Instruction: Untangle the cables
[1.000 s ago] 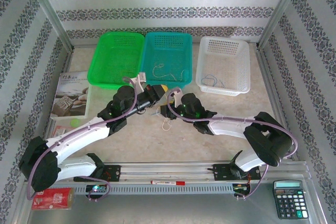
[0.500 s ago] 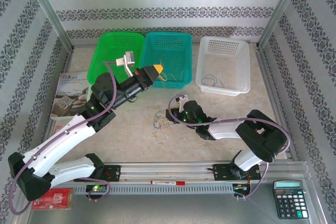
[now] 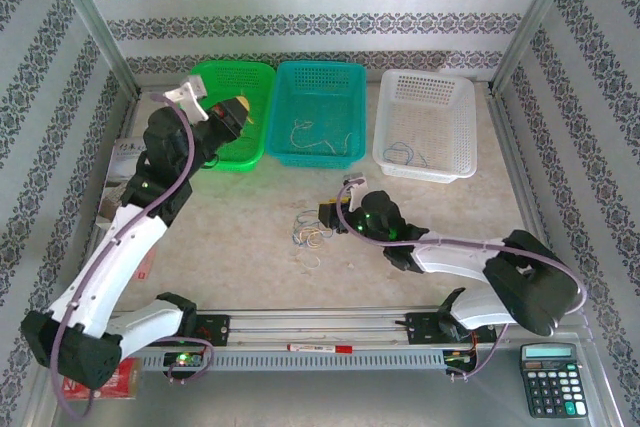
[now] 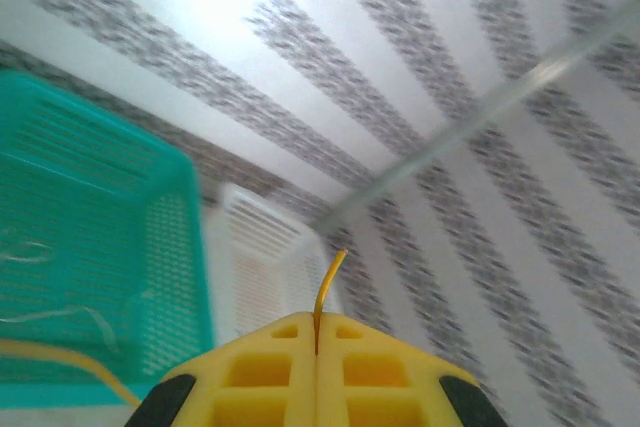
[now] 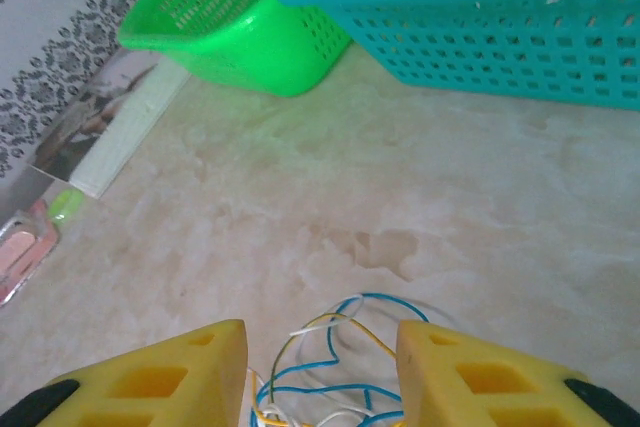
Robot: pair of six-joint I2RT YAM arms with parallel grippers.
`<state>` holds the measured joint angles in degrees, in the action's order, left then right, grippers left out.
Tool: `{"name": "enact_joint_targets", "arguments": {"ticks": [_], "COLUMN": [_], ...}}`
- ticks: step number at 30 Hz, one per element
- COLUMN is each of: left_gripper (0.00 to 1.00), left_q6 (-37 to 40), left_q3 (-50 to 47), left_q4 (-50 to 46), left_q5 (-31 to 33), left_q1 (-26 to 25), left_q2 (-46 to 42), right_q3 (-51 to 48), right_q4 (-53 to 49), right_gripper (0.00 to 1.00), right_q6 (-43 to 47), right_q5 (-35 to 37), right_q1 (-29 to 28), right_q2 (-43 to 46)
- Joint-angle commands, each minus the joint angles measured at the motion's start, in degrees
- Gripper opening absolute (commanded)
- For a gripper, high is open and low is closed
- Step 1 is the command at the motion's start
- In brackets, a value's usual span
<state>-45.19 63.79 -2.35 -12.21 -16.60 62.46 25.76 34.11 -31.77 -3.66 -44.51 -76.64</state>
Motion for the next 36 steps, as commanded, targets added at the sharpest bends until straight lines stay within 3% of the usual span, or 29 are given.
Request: {"name": "enact_joint_targets", "arguments": {"ticks": [1,9,20,25,28,33,36], "left_gripper": [0.00,0.00,0.16,0.36,0.61,0.91,1.00], "left_q6": [8.16,15.39,21.15,22.68,22.63,22.30,20.76], "left_q3": [2.30,7.89,19.94,25.88,26.95,26.32,24.79], "left_q4": [-2.67,-2.54,-7.41,-14.36,-15.61,-15.76,-14.96], "left_q5": [-0.64,0.54,0.78,0.40,-0.18,-2.12,-5.74], "left_q1": [4.17,11.43,15.71,16.63,16.87,16.95,16.97], "left_q2": [3.43,17.48,36.74,41.39,41.11,37.97,35.32], "right_q3": [-0.14,0.56,2.09,2.38,2.37,3.13,3.98], "right_q4": [-5.54,-12.56,-18.59,-20.47,-21.16,-21.67,-22.00], "right_gripper": [0.45,0.46,0.46,0.46,0.46,0.46,0.46], "right_q6": [-0.39,-1.01,-1.42,-1.59,-1.67,-1.69,-1.57], "right_q5": [0.69,-0.38,-1.67,-2.40,-2.38,-3.01,-3.48], "right_q1": [-0.18,0.81,1.79,1.79,1.86,1.94,1.89], "right_q2": [3.61,8.72,9.72,10.01,10.11,9.34,8.50]}}
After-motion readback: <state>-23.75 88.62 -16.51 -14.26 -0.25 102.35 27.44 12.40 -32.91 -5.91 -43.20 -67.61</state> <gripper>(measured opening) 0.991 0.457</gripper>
